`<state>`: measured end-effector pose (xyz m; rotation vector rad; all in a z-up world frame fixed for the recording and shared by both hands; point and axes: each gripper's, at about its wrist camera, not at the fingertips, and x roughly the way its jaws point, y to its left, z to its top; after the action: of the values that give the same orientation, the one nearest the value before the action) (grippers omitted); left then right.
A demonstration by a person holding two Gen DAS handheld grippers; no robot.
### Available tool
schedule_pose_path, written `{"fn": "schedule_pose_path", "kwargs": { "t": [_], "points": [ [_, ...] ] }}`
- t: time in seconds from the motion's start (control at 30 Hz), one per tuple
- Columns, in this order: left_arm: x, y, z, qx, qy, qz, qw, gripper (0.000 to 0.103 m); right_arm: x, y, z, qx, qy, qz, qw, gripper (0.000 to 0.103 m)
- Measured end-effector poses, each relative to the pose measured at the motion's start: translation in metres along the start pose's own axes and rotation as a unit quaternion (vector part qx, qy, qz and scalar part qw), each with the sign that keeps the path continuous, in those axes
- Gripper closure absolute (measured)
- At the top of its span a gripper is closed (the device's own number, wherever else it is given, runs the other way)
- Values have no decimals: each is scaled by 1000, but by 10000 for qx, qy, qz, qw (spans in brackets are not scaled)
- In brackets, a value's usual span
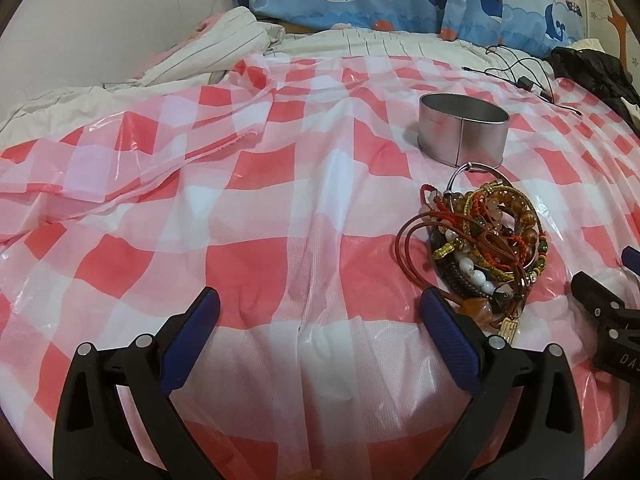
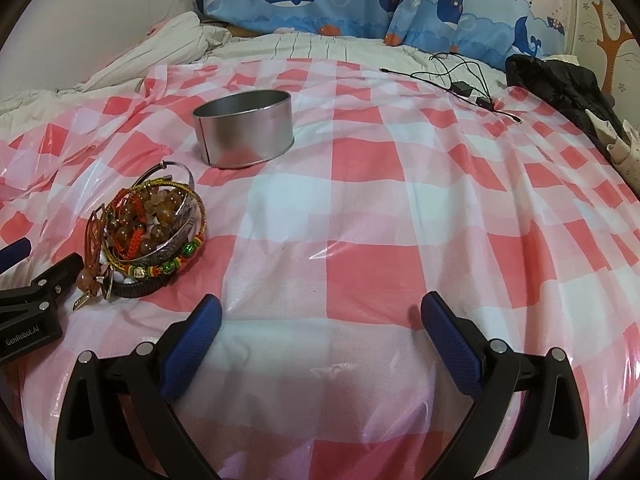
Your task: Organize jewelry
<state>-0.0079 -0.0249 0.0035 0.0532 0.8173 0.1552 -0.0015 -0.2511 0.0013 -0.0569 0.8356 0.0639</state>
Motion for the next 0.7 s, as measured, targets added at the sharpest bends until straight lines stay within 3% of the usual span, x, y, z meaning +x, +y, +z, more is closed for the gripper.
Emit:
{"fn": "schedule_pose_path", "kwargs": {
  "t": [0.7],
  "points": [
    [-1, -7, 1, 140, 1, 162, 9998, 7, -5, -3, -1, 84, -148, 81, 9998, 7]
  ]
}}
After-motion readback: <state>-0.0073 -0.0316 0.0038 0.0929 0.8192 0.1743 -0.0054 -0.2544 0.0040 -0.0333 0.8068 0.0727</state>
